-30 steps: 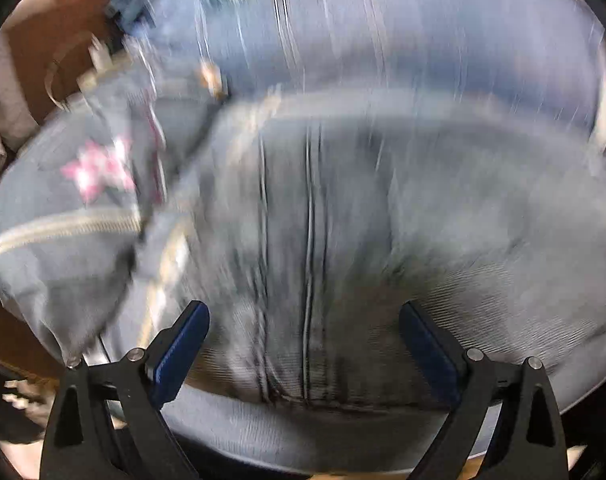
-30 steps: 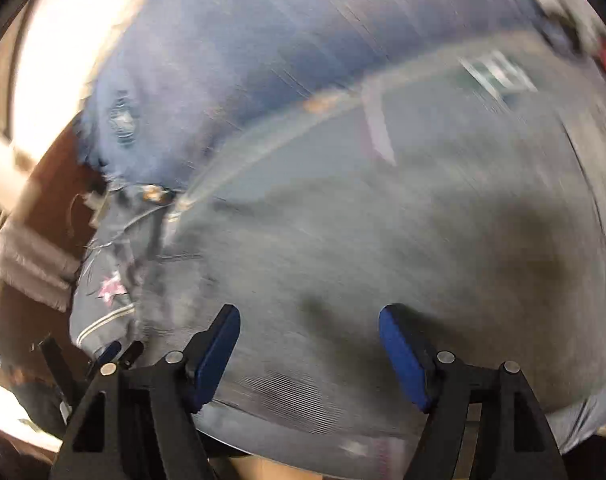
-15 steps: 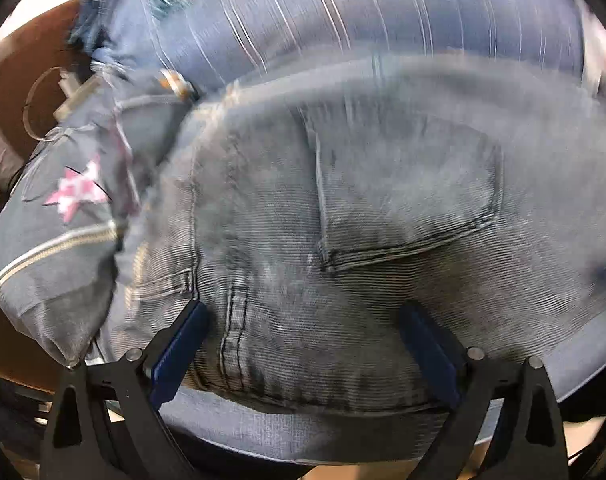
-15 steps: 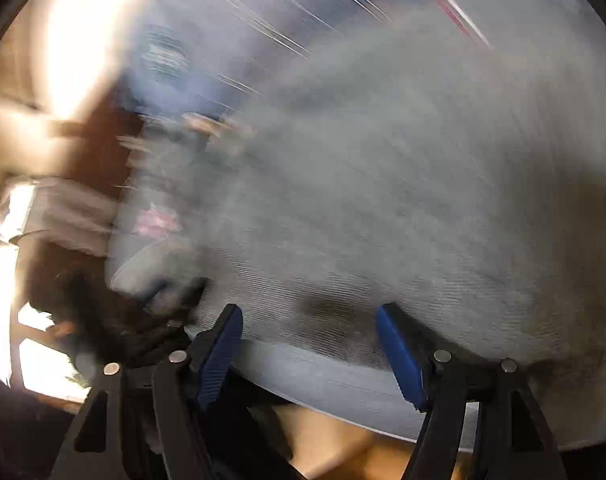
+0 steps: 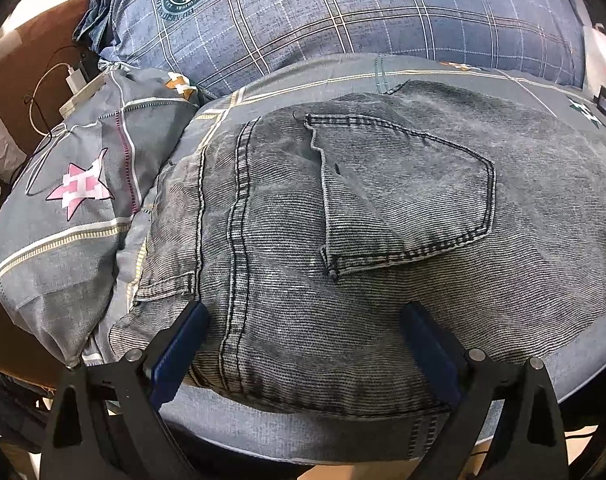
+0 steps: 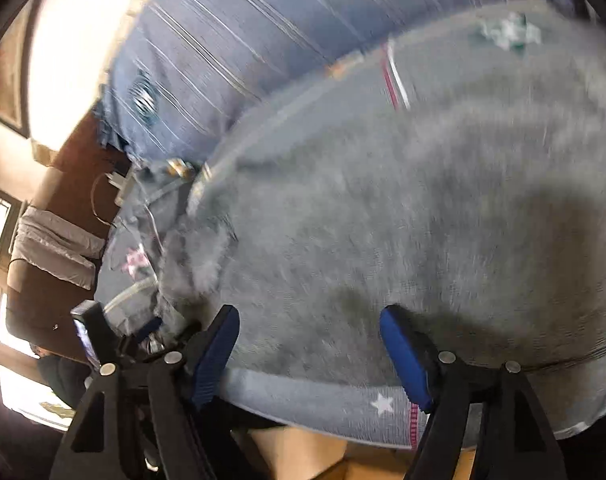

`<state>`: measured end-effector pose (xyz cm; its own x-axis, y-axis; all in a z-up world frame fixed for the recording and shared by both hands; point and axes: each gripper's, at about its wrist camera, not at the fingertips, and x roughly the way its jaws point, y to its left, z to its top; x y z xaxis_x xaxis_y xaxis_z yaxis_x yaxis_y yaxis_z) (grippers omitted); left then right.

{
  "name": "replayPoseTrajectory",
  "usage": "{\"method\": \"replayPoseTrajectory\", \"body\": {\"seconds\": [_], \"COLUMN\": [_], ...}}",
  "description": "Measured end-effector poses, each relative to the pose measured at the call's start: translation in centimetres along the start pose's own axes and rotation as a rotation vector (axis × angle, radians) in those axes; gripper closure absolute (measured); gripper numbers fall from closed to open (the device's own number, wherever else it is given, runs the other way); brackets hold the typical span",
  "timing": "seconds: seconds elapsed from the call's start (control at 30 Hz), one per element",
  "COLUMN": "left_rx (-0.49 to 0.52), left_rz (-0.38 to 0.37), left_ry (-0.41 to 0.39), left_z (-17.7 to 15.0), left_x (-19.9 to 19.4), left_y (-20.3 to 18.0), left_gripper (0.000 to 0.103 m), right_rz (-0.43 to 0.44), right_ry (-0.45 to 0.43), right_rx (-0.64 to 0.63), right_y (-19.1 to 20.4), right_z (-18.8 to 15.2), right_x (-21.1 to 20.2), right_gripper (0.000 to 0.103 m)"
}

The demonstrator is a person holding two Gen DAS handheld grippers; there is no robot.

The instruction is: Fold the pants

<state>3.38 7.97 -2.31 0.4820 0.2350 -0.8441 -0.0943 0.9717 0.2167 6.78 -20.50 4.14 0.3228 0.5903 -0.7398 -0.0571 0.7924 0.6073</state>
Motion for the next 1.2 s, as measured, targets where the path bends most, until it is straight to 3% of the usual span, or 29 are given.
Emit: {"method": "replayPoseTrajectory", "body": {"seconds": [0.1, 0.17, 0.4, 0.5, 0.7, 0.77, 1.03, 1.13, 1.2], "left_rx": [-0.009, -0.011, -0.023, -0.033, -0.021, -0.018, 0.027, 0.04, 0.046], "left_rz": [-0.006, -0.008, -0.01, -0.026, -0.062, -0.082, -0.154, -0.185, -0.203], "left_ry": [0.0, 0.001, -0.011, -0.027, -0.078, -0.089, -0.109, -0.103, -0.093], "left_z": [-0.1, 0.0, 0.3, 0.5, 1.6, 2.0, 3.5, 4.3, 4.7], "left_x": [0.1, 0.0, -0.8, -1.5, -3.4, -3.9, -5.3, -5.4, -5.3], "left_y": [0.0, -0.1, 0.2, 0.1, -1.2, -2.0, -6.4, -8.0, -9.1], "left_gripper": [0.005, 0.005, 0.005, 0.005, 0.005, 0.005, 0.005, 0.005, 0.005], "right_rz": [-0.018, -0.081, -0.034, -0.097, -0.022, 0.001, -0.058, -0.07, -0.034], "right_ry": [-0.014, 0.058, -0.064, 0.028, -0.143, -0.165, -0.239, -0.251, -0.261], "right_rx": [-0.012, 0.03, -0.031, 0.029, 0.04, 0.109, 0.499, 0.603, 0.645], "right_y": [-0.5, -2.6, -0.3, -3.3, -2.6, -4.3, -14.2, -16.5, -18.0], "right_z": [-0.1, -0.3, 0.1, -0.3, -0.3, -0.9, -5.2, -4.9, -4.5], "right_x": [0.0, 1.8, -1.6, 1.4, -4.6, -6.2, -12.0, -12.1, -12.3], "right_gripper": [0.026, 0.026, 0.025, 0.023, 0.023, 0.023, 0.023, 0.023, 0.023]}}
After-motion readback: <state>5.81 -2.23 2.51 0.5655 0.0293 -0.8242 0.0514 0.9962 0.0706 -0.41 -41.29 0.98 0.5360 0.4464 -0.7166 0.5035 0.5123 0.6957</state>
